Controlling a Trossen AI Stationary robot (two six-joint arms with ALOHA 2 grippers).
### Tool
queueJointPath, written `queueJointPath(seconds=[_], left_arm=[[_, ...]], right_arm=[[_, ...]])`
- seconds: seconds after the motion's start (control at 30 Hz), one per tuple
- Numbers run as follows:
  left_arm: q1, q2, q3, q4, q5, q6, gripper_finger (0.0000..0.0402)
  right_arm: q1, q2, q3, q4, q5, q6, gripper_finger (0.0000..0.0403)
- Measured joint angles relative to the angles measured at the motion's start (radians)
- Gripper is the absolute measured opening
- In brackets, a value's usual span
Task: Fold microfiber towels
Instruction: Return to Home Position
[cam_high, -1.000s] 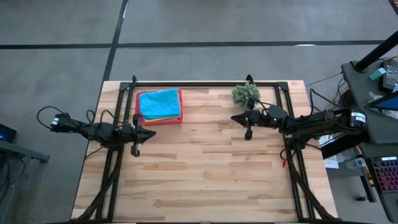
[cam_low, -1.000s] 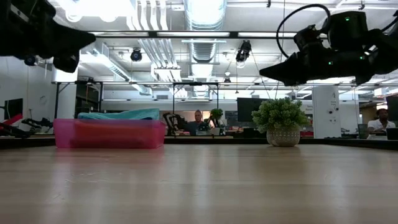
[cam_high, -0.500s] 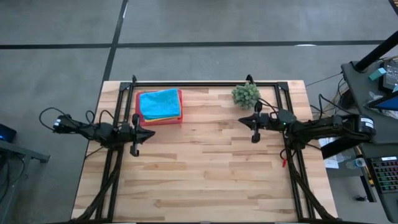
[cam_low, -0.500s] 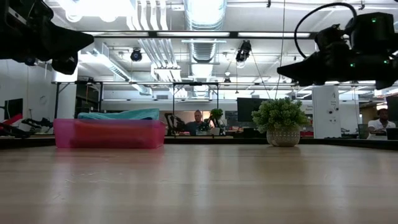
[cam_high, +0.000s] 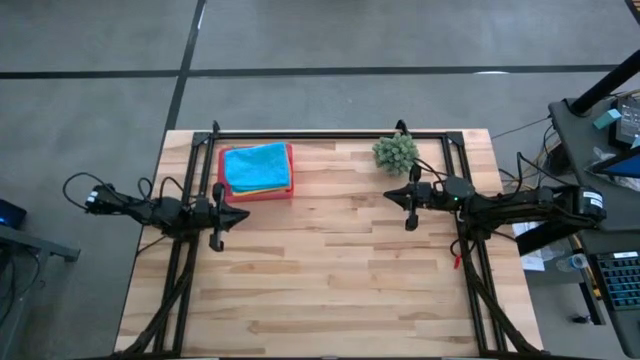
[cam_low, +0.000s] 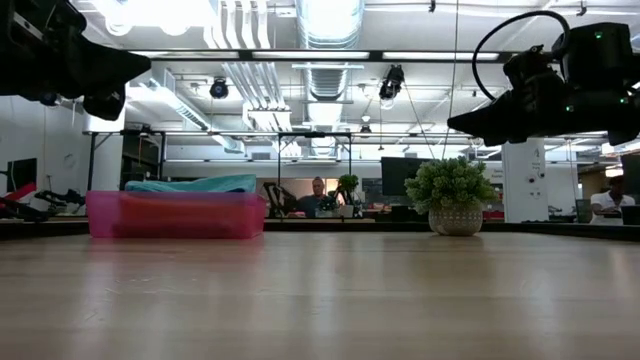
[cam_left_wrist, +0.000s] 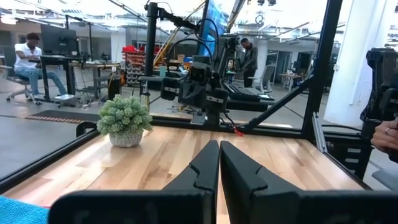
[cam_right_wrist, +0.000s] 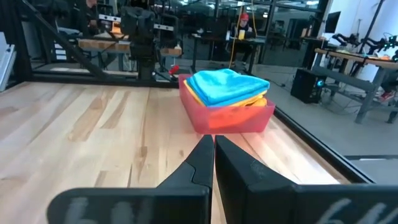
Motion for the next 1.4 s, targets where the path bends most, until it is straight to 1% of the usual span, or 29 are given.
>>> queueJointPath(seconds=[0.17,0.27,0.37,0.43,0.6,0.93,1.03,1.33,1.4], left_arm=[[0.0,0.006,0.0,0.0,-0.049,-0.002,0.0],[0.0,0.012,0.0,0.0,-0.076,-0.002,0.0],[0.0,0.013,-0.001,0.0,-0.082,-0.001,0.0],[0.0,0.013,-0.001,0.0,-0.082,-0.001,0.0],[0.0,0.013,-0.001,0.0,-0.082,-0.002,0.0],[0.0,0.013,-0.002,0.001,-0.082,-0.003,0.0],[0.0,0.014,-0.002,0.0,-0.082,-0.003,0.0],[0.0,0.013,-0.002,0.001,-0.082,-0.004,0.0],[0.0,0.014,-0.002,0.001,-0.082,-0.004,0.0]], right_arm=[[0.0,0.0,0.0,-0.003,0.001,-0.002,0.0009],[0.0,0.0,-0.001,-0.025,0.004,-0.061,0.0009],[0.0,0.0,-0.001,-0.064,0.005,-0.133,0.0009],[0.0,0.0,-0.001,-0.093,0.004,-0.137,0.0009],[0.0,0.0,-0.001,-0.136,0.005,-0.05,0.0009],[0.0,0.0,-0.001,-0.149,0.005,0.198,0.0009],[0.0,0.0,-0.002,-0.149,0.004,0.248,0.0009],[0.001,-0.001,-0.002,-0.153,0.004,0.26,0.0009],[0.001,-0.032,-0.002,-0.18,0.003,0.268,0.0009]])
